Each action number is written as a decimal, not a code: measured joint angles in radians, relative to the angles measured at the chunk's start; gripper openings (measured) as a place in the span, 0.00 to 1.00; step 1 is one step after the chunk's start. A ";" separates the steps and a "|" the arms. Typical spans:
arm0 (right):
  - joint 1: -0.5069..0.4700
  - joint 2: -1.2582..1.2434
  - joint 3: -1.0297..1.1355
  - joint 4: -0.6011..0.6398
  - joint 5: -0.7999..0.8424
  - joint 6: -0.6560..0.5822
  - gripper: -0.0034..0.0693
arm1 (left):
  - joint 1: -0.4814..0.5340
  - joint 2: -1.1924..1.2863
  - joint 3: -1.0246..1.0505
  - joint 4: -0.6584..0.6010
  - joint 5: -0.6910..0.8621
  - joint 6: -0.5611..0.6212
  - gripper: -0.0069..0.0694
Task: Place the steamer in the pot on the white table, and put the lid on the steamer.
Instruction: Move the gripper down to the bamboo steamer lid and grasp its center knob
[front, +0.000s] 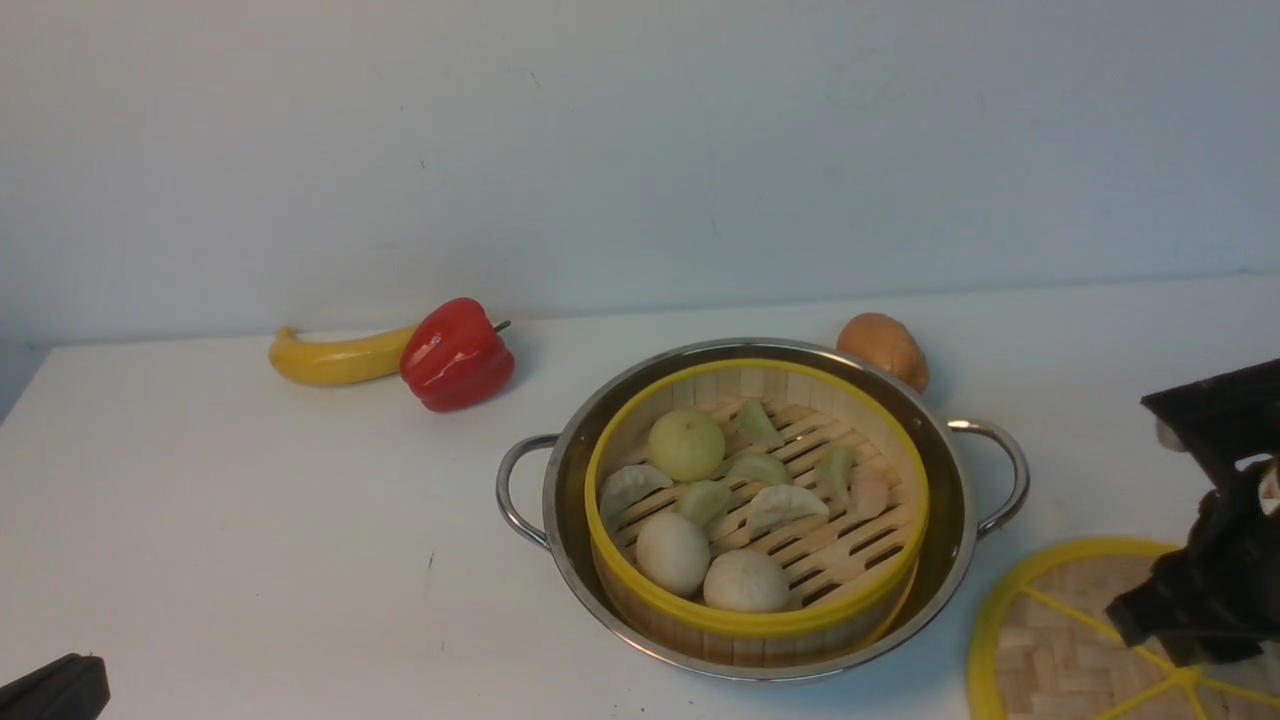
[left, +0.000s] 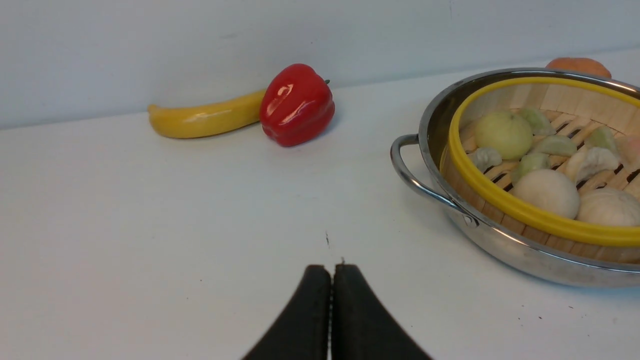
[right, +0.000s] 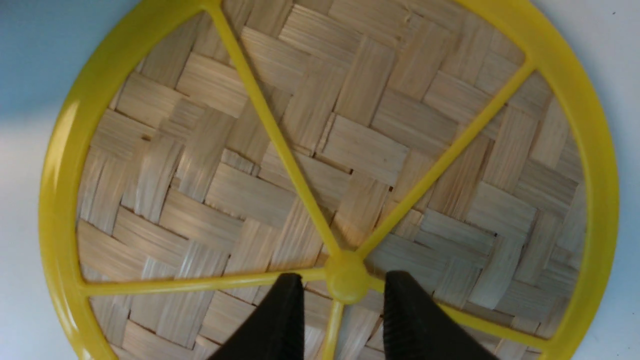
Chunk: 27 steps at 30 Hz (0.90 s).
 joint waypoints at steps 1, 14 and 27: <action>0.000 0.006 0.000 -0.001 -0.002 0.000 0.38 | 0.000 0.000 0.000 0.000 0.000 0.000 0.10; -0.062 0.023 0.004 0.020 -0.022 0.000 0.38 | 0.000 0.000 0.000 0.000 0.000 0.000 0.10; -0.070 0.023 0.006 0.142 -0.022 -0.107 0.38 | 0.000 0.000 0.000 0.001 0.000 0.000 0.10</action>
